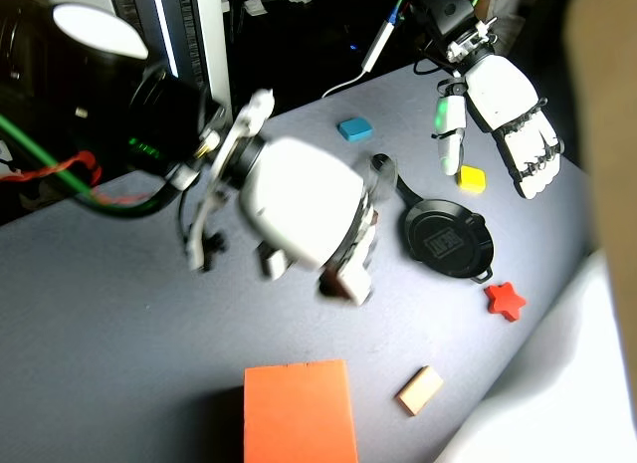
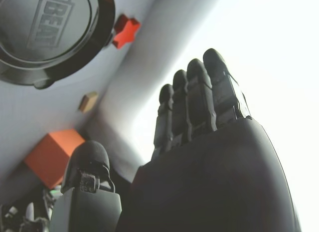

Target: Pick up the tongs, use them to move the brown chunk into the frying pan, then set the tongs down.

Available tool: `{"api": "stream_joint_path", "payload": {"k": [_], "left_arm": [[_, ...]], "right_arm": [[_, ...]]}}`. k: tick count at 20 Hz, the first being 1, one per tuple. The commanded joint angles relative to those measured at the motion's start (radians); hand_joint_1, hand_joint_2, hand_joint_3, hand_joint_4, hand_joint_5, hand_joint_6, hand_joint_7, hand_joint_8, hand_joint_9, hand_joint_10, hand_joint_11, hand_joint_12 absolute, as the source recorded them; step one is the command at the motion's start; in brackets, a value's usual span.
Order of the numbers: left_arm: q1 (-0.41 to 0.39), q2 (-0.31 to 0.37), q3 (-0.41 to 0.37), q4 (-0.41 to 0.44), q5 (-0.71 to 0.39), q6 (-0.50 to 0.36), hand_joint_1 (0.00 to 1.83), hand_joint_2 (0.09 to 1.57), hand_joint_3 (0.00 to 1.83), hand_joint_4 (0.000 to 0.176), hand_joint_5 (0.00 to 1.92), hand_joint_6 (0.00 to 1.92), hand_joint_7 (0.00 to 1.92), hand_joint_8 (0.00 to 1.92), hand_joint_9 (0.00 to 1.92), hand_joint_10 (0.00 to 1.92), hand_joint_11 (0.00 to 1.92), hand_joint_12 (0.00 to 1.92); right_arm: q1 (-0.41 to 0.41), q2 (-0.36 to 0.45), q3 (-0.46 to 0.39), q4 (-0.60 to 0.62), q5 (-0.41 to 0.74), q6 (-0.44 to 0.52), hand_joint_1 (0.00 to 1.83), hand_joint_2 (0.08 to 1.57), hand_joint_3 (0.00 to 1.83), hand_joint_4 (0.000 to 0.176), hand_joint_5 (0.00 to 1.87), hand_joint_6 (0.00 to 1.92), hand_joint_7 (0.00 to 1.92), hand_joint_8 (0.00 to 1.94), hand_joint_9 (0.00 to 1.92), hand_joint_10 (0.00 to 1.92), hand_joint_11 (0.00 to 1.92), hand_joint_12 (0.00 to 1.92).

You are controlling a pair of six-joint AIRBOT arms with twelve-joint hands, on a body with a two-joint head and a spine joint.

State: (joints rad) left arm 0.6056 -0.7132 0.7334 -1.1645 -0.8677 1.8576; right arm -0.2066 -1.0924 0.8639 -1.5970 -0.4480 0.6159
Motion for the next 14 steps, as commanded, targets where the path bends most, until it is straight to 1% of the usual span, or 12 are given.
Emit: {"api": "stream_joint_path", "payload": {"k": [1, 2, 3, 4, 5, 6, 7, 10, 11, 12, 13, 14], "left_arm": [[-0.004, 0.007, 0.005, 0.058, -0.087, -0.001, 0.00, 1.23, 0.00, 0.000, 0.12, 0.00, 0.16, 0.00, 0.15, 0.00, 0.00, 0.43], [-0.004, 0.007, 0.005, 0.058, -0.087, -0.001, 0.01, 1.24, 0.00, 0.000, 0.13, 0.00, 0.17, 0.00, 0.15, 0.00, 0.00, 0.45], [-0.004, 0.007, 0.005, 0.058, -0.087, -0.002, 0.01, 1.23, 0.00, 0.000, 0.13, 0.00, 0.17, 0.00, 0.15, 0.00, 0.00, 0.46], [-0.004, 0.007, 0.005, 0.058, -0.087, -0.002, 0.00, 1.23, 0.00, 0.000, 0.13, 0.00, 0.17, 0.00, 0.15, 0.00, 0.00, 0.44], [-0.004, 0.007, 0.005, 0.058, -0.087, -0.002, 0.00, 1.23, 0.00, 0.000, 0.13, 0.00, 0.17, 0.00, 0.15, 0.00, 0.00, 0.45], [-0.004, 0.007, 0.005, 0.058, -0.087, -0.002, 0.00, 1.23, 0.00, 0.000, 0.13, 0.00, 0.16, 0.00, 0.15, 0.00, 0.00, 0.45], [-0.004, 0.007, 0.005, 0.058, -0.087, -0.002, 0.00, 1.23, 0.00, 0.000, 0.12, 0.00, 0.16, 0.00, 0.14, 0.00, 0.00, 0.44], [-0.004, 0.007, 0.005, 0.058, -0.087, -0.002, 0.00, 1.23, 0.00, 0.000, 0.12, 0.00, 0.16, 0.00, 0.15, 0.00, 0.00, 0.42], [-0.004, 0.007, 0.005, 0.058, -0.087, -0.002, 0.00, 1.23, 0.00, 0.000, 0.12, 0.00, 0.17, 0.00, 0.15, 0.00, 0.00, 0.43], [-0.004, 0.007, 0.006, 0.058, -0.087, -0.002, 0.00, 1.23, 0.00, 0.000, 0.12, 0.00, 0.17, 0.00, 0.15, 0.00, 0.00, 0.43], [-0.004, 0.007, 0.006, 0.058, -0.087, -0.002, 0.01, 1.23, 0.00, 0.000, 0.13, 0.00, 0.17, 0.00, 0.15, 0.00, 0.00, 0.44], [-0.004, 0.007, 0.006, 0.058, -0.087, -0.002, 0.02, 1.23, 0.00, 0.000, 0.12, 0.00, 0.17, 0.00, 0.15, 0.00, 0.00, 0.43]], "right_arm": [[0.007, -0.006, -0.016, 0.045, -0.051, -0.076, 1.21, 1.14, 0.00, 0.016, 0.90, 1.15, 0.99, 0.97, 0.97, 0.77, 0.61, 1.60], [0.002, -0.013, -0.022, 0.106, -0.091, -0.129, 1.21, 1.14, 0.00, 0.017, 0.90, 1.14, 0.99, 0.97, 0.97, 0.77, 0.61, 1.60], [0.000, -0.019, -0.027, 0.150, -0.111, -0.162, 1.21, 1.14, 0.00, 0.016, 0.90, 1.14, 0.99, 0.97, 0.96, 0.77, 0.61, 1.60], [0.000, -0.021, -0.033, 0.199, -0.115, -0.165, 1.21, 1.14, 0.00, 0.016, 0.90, 1.14, 0.99, 0.97, 0.97, 0.78, 0.61, 1.60], [0.007, -0.023, -0.037, 0.262, -0.132, -0.173, 1.21, 1.14, 0.00, 0.013, 0.89, 1.15, 1.00, 0.96, 0.95, 0.77, 0.60, 1.60], [0.020, -0.029, -0.044, 0.347, -0.171, -0.190, 1.21, 1.14, 0.00, 0.009, 0.88, 1.18, 1.00, 0.96, 0.94, 0.75, 0.59, 1.57], [0.034, -0.040, -0.049, 0.404, -0.221, -0.193, 1.20, 1.15, 0.00, 0.005, 0.86, 1.20, 0.99, 0.97, 0.94, 0.74, 0.57, 1.57], [0.045, -0.077, -0.049, 0.433, -0.280, -0.193, 1.20, 1.16, 0.00, 0.001, 0.83, 1.24, 0.97, 1.01, 0.92, 0.73, 0.55, 1.56], [0.045, -0.095, -0.048, 0.433, -0.309, -0.193, 1.13, 1.19, 0.00, 0.000, 0.82, 1.23, 0.93, 0.62, 0.88, 0.69, 0.50, 1.55], [0.044, -0.117, -0.043, 0.433, -0.334, -0.193, 1.12, 1.20, 0.00, 0.000, 0.81, 1.23, 0.98, 0.39, 0.87, 0.64, 0.50, 1.53], [0.043, -0.137, -0.033, 0.433, -0.340, -0.193, 1.12, 1.19, 0.00, 0.000, 0.82, 1.21, 1.04, 0.25, 0.89, 0.59, 0.51, 1.52], [0.044, -0.155, -0.022, 0.436, -0.340, -0.193, 1.11, 1.20, 0.00, 0.000, 0.81, 1.23, 1.06, 0.16, 0.88, 0.57, 0.50, 1.52]]}}
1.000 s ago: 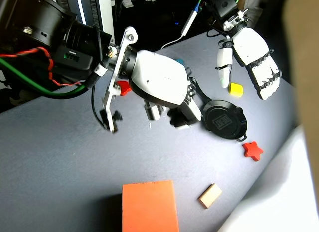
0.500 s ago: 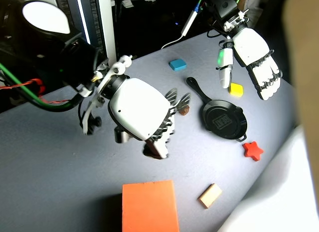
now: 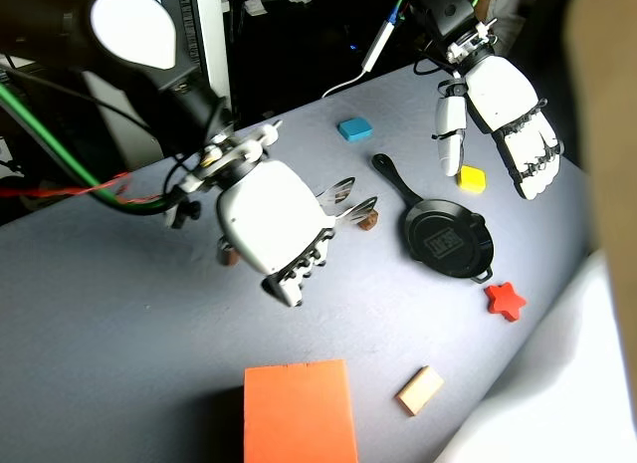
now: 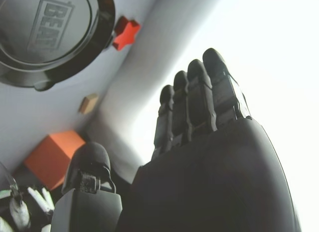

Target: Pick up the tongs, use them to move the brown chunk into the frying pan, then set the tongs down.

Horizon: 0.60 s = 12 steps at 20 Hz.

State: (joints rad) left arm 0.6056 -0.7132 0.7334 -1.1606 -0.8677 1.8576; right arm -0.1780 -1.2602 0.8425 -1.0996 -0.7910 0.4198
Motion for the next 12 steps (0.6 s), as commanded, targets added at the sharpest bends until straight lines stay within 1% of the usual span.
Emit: {"api": "stream_joint_path", "payload": {"k": [1, 5, 7, 8, 9, 11, 12], "left_arm": [[-0.004, 0.007, 0.006, 0.054, -0.087, -0.002, 0.02, 1.24, 0.00, 0.000, 0.13, 0.01, 0.17, 0.00, 0.15, 0.00, 0.00, 0.43], [-0.004, 0.007, 0.005, 0.054, -0.087, -0.002, 0.00, 1.24, 0.00, 0.000, 0.13, 0.00, 0.16, 0.00, 0.14, 0.00, 0.00, 0.40], [-0.004, 0.007, 0.005, 0.054, -0.087, -0.002, 0.00, 1.24, 0.00, 0.000, 0.13, 0.00, 0.17, 0.00, 0.15, 0.00, 0.00, 0.44], [-0.004, 0.007, 0.005, 0.054, -0.087, -0.002, 0.01, 1.24, 0.00, 0.000, 0.13, 0.00, 0.17, 0.00, 0.16, 0.00, 0.00, 0.44], [-0.004, 0.007, 0.005, 0.054, -0.087, -0.002, 0.00, 1.24, 0.00, 0.000, 0.12, 0.00, 0.17, 0.00, 0.15, 0.00, 0.00, 0.40], [-0.004, 0.007, 0.005, 0.053, -0.087, -0.002, 0.00, 1.23, 0.00, 0.000, 0.13, 0.00, 0.18, 0.00, 0.16, 0.00, 0.00, 0.43], [-0.004, 0.007, 0.004, 0.053, -0.087, -0.003, 0.00, 1.24, 0.00, 0.000, 0.13, 0.00, 0.18, 0.00, 0.15, 0.00, 0.00, 0.41]], "right_arm": [[0.017, -0.003, 0.011, -0.060, 0.002, 0.003, 1.12, 1.20, 0.00, 0.000, 0.81, 1.22, 1.08, 0.11, 0.89, 0.55, 0.52, 1.50], [0.021, -0.062, 0.064, -0.061, 0.005, 0.003, 1.11, 1.21, 0.00, 0.000, 0.80, 1.25, 1.08, 0.07, 0.88, 0.52, 0.51, 1.48], [0.023, -0.093, 0.090, -0.077, 0.014, 0.009, 1.10, 1.21, 0.00, 0.000, 0.78, 1.27, 1.07, 0.05, 0.86, 0.52, 0.48, 1.49], [0.022, -0.102, 0.096, -0.091, 0.014, 0.014, 1.11, 1.21, 0.00, 0.000, 0.79, 1.25, 1.08, 0.05, 0.87, 0.52, 0.49, 1.49], [0.020, -0.112, 0.102, -0.104, 0.014, 0.016, 1.11, 1.20, 0.00, 0.000, 0.81, 1.23, 1.10, 0.05, 0.88, 0.52, 0.50, 1.49], [0.014, -0.132, 0.117, -0.120, 0.015, 0.016, 1.12, 1.20, 0.00, 0.000, 0.82, 1.22, 1.11, 0.04, 0.89, 0.51, 0.51, 1.48], [0.009, -0.141, 0.121, -0.127, 0.015, 0.015, 1.12, 1.19, 0.00, 0.000, 0.82, 1.21, 1.11, 0.04, 0.90, 0.50, 0.51, 1.47]]}}
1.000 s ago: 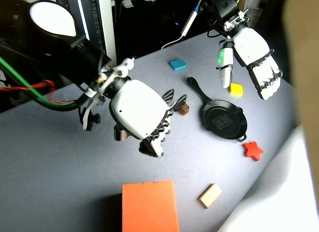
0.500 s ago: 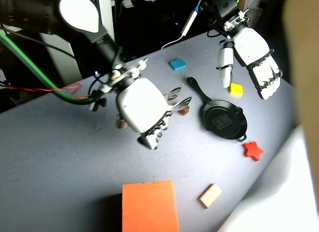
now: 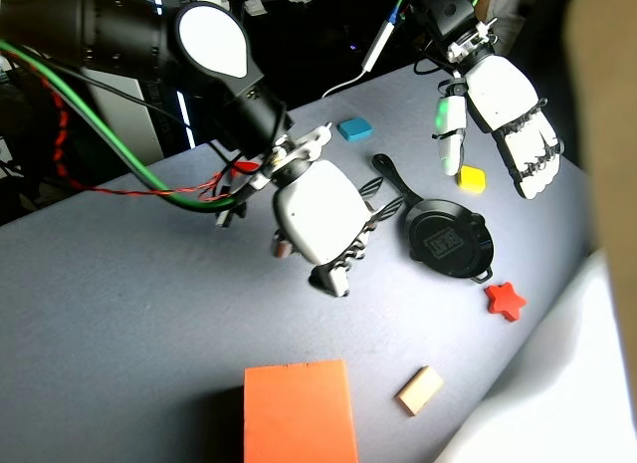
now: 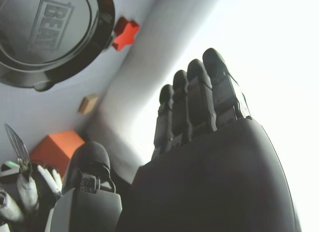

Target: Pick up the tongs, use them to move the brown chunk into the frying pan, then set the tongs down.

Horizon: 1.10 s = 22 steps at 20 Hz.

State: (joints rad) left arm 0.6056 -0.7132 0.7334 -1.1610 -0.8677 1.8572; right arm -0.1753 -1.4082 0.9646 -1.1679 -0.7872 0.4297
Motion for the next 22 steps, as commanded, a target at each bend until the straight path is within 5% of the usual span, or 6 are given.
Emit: {"api": "stream_joint_path", "payload": {"k": [1, 22], "left_arm": [[-0.004, 0.007, 0.004, 0.054, -0.087, -0.003, 0.00, 1.23, 0.00, 0.000, 0.14, 0.01, 0.19, 0.00, 0.16, 0.00, 0.00, 0.44], [-0.004, 0.007, 0.003, 0.054, -0.087, -0.002, 0.01, 1.24, 0.00, 0.000, 0.11, 0.00, 0.16, 0.00, 0.14, 0.00, 0.00, 0.38]], "right_arm": [[0.001, 0.001, 0.003, -0.069, 0.011, 0.006, 1.12, 1.20, 0.00, 0.000, 0.82, 1.22, 1.11, 0.03, 0.90, 0.49, 0.51, 1.47], [-0.032, 0.002, 0.015, -0.088, 0.036, -0.024, 1.11, 1.21, 0.00, 0.000, 0.79, 1.25, 1.12, 0.01, 0.89, 0.51, 0.52, 1.47]]}}
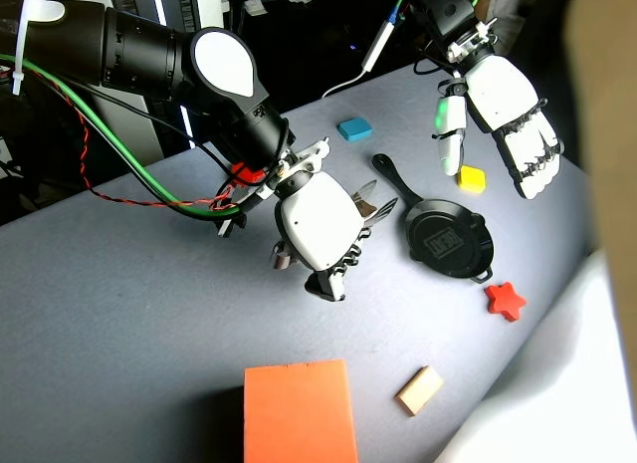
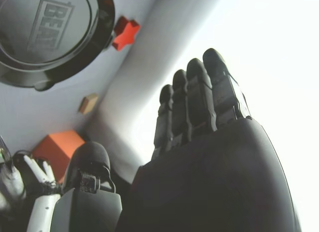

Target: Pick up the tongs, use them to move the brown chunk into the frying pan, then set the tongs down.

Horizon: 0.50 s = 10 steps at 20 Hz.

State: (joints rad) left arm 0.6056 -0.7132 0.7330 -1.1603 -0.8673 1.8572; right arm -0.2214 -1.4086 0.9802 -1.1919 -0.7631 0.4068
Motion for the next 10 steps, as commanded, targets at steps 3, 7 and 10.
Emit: {"api": "stream_joint_path", "payload": {"k": [3, 7, 10], "left_arm": [[-0.005, 0.007, 0.003, 0.053, -0.087, -0.002, 0.00, 1.23, 0.00, 0.000, 0.11, 0.00, 0.17, 0.00, 0.16, 0.01, 0.00, 0.46], [-0.005, 0.007, 0.003, 0.053, -0.087, -0.002, 0.00, 1.23, 0.00, 0.000, 0.11, 0.00, 0.17, 0.00, 0.15, 0.00, 0.00, 0.43], [-0.006, 0.007, 0.003, 0.053, -0.087, -0.002, 0.02, 1.23, 0.00, 0.000, 0.12, 0.01, 0.18, 0.00, 0.16, 0.01, 0.00, 0.43]], "right_arm": [[0.022, 0.019, -0.004, -0.060, 0.032, -0.008, 1.10, 1.22, 0.00, 0.000, 0.78, 1.28, 1.10, 0.00, 0.88, 0.49, 0.50, 1.47], [0.030, 0.041, -0.008, -0.060, 0.081, -0.030, 1.10, 1.21, 0.00, 0.000, 0.78, 1.27, 1.11, 0.00, 0.90, 0.48, 0.53, 1.44], [0.039, 0.046, -0.008, -0.060, 0.100, -0.033, 1.10, 1.21, 0.00, 0.000, 0.79, 1.25, 1.12, 0.00, 0.90, 0.47, 0.53, 1.45]]}}
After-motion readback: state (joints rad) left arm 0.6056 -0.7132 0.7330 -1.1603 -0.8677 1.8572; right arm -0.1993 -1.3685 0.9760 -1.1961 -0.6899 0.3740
